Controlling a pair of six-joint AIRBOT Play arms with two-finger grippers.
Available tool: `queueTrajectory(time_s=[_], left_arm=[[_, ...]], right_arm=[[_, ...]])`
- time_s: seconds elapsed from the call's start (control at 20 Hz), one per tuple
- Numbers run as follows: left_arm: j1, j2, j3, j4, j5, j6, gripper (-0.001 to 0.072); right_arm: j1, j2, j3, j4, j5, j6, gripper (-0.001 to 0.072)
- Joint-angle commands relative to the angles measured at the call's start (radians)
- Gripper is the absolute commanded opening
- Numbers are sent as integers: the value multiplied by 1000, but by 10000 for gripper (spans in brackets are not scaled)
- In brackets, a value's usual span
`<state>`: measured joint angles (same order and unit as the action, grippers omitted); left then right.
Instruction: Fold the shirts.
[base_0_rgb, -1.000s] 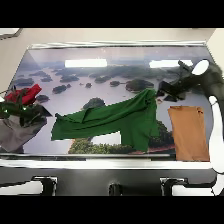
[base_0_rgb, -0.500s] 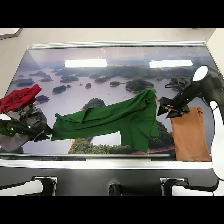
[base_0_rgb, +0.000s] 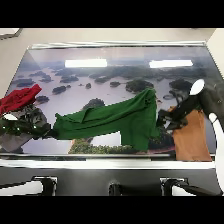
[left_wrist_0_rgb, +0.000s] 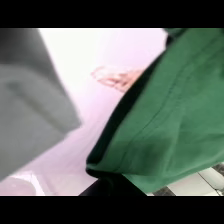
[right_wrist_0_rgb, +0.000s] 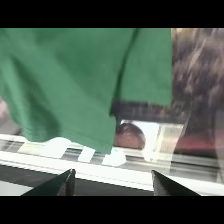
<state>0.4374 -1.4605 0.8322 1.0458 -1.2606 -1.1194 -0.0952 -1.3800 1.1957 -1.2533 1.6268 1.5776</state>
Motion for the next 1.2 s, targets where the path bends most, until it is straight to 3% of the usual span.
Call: queueTrajectory(time_s=[0.0,0.2,0.55,0.6,0.7,0.75,0.9,1.0,1.15], left_arm=[[-7,8,1,-18,-45,51,29],[-7,48,1,-18,-55,58,29],[-8,91,1,-94,-66,57,30],[-8,91,1,-106,-69,57,30],[-8,91,3,-122,-83,57,30],[-8,91,7,-131,-96,57,30],[-8,122,86,-130,-179,47,28],[-8,216,207,-145,-175,-19,27],[-8,409,487,-290,-102,-113,28]], right_arm=[[1,76,-286,111,-129,-50,579],[1,75,-452,198,-330,-68,545],[1,10,-471,365,-598,-68,544],[1,1,-471,386,-609,-68,497],[1,-1,-467,397,-616,-68,218],[1,0,-456,396,-605,-67,35],[0,52,-342,395,-515,-137,34],[0,158,-190,382,-491,-146,33],[0,344,158,323,-574,-165,34]])
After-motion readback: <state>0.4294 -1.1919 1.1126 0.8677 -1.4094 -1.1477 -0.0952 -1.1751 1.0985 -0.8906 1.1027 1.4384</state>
